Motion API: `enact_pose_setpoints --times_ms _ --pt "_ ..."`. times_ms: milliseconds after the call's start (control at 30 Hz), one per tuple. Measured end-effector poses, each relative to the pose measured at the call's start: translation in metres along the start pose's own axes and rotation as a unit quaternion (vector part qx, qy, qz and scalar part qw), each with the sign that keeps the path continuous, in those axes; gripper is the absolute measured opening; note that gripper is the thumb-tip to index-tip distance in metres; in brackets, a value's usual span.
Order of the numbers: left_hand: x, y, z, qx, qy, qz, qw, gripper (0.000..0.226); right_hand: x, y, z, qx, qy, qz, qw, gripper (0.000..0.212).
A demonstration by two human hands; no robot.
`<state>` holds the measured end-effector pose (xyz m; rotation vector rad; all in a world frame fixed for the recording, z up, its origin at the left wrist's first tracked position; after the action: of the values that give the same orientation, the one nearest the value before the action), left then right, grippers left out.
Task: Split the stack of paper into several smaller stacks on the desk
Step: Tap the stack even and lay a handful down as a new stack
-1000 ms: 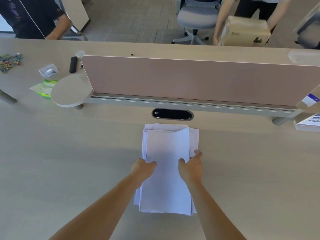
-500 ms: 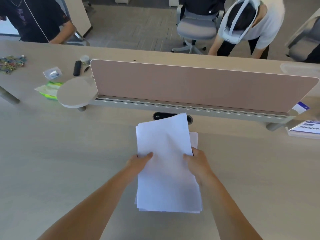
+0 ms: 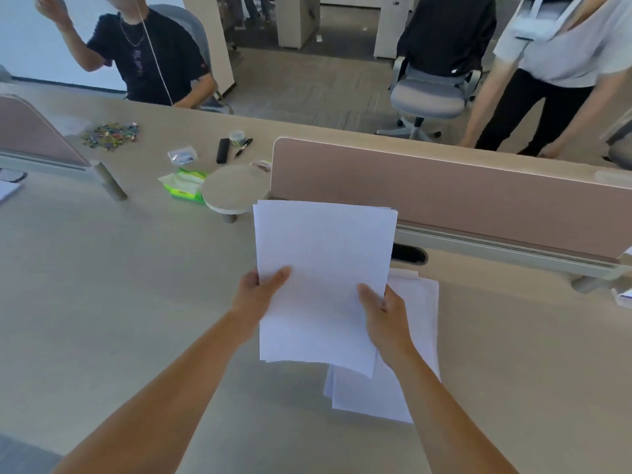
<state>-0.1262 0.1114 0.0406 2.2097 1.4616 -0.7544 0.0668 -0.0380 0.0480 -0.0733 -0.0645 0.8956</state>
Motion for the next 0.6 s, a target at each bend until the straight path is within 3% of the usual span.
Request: enact_pose_setpoints --times_ms 200,367,600 --pt "-0.007 -0.075 0.0 0.018 0.058 0.017 0.998 0.023 -0.018 0.066 -0.002 0.004 0.02 0.012 1.0 0.024" --pt "0.003 -0.117 0.03 0.048 0.027 0.051 0.997 0.054 -0.04 0.11 -0.029 0.03 0.105 0.028 0.994 0.031" --pt "0.004 -0.134 0.043 0.005 0.038 0.102 0.994 0.053 -0.05 0.132 -0.021 0.043 0.077 -0.005 0.996 0.048"
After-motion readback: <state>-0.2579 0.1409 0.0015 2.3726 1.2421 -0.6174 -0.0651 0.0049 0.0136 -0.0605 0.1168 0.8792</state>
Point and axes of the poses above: each hand's wrist, its own x-axis towards the middle knuckle, its own y-axis out of the palm, z = x × y, the point moved 9 cm from there along x, towards the middle knuckle, and after that the axes turned 15 degrees about -y, right-handed, at the moved point
